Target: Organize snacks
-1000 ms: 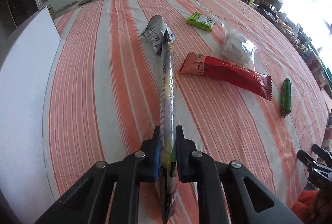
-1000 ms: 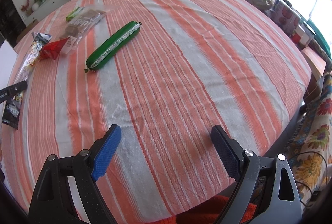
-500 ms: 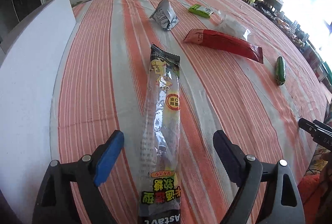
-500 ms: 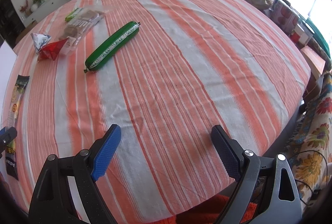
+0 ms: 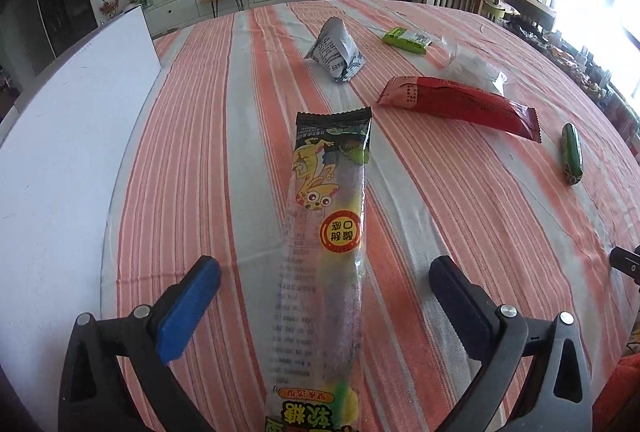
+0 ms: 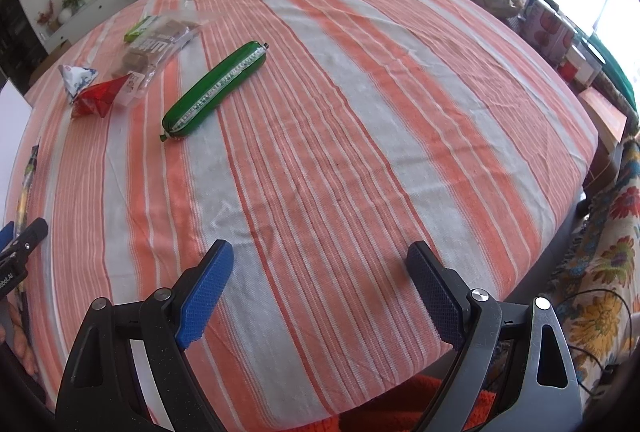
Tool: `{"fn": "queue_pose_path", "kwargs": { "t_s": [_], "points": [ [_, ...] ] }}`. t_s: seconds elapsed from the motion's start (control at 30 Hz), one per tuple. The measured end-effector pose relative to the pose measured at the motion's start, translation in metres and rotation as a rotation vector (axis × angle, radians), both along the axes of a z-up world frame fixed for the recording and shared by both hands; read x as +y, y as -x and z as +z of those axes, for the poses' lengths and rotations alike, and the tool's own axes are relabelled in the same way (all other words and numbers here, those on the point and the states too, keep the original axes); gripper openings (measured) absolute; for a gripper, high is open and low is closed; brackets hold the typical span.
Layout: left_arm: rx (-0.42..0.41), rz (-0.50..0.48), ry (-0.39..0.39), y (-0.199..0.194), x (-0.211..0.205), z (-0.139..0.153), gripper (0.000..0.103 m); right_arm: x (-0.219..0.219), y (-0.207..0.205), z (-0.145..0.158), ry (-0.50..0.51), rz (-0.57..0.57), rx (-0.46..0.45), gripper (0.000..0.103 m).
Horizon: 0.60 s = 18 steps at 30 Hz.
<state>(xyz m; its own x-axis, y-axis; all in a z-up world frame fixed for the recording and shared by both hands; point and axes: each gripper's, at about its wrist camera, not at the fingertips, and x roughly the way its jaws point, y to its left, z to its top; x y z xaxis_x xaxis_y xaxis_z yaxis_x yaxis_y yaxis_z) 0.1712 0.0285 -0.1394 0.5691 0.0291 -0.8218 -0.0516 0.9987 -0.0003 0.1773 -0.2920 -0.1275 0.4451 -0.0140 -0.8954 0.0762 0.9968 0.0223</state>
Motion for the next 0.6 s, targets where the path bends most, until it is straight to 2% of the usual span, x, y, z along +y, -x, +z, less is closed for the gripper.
{"fn": "queue_pose_path", "kwargs": {
  "t_s": [0.6],
  "points": [
    [-0.009,0.006,-0.003,0.0009,-0.0010,-0.0003,0.103,-0.0002,-0.0002,-0.0001,0.000,0.000,0.000,0.091]
  ]
}}
